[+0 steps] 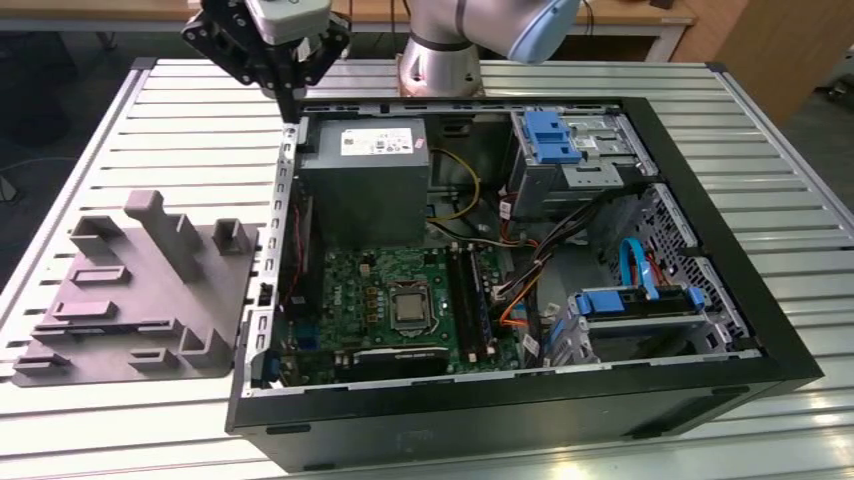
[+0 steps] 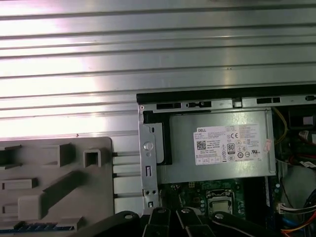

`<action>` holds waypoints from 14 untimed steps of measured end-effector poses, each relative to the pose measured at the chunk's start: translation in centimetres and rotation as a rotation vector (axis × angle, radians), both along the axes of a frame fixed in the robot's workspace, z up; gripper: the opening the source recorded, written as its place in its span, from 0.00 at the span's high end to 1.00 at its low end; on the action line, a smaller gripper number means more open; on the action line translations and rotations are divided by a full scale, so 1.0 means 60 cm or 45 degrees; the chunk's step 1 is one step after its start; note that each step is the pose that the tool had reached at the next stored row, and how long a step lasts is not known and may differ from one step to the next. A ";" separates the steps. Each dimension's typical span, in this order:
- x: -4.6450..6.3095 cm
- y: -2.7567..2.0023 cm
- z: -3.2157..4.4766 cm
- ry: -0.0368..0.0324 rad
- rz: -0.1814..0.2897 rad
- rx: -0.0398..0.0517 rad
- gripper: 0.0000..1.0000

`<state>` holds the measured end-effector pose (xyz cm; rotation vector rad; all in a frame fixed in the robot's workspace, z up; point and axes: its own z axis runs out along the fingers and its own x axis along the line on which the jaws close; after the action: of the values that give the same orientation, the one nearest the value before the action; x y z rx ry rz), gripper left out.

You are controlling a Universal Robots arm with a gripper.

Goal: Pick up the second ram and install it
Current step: 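Reach for the second ram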

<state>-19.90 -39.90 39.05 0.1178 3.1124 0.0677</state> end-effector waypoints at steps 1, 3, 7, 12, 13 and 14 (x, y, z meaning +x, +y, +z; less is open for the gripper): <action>-0.004 0.0000 0.000 0.0000 0.000 0.000 0.89; -0.011 0.0001 0.000 0.0001 0.000 0.000 0.89; -0.028 0.0000 -0.001 0.0000 0.000 0.000 0.89; -0.046 0.0001 -0.002 0.0000 0.000 0.000 0.89; -0.049 0.0001 -0.002 0.0001 0.000 0.000 0.89; -0.053 0.0001 -0.003 0.0002 0.000 0.000 0.89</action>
<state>-23.05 -39.89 38.89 0.1180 3.1126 0.0675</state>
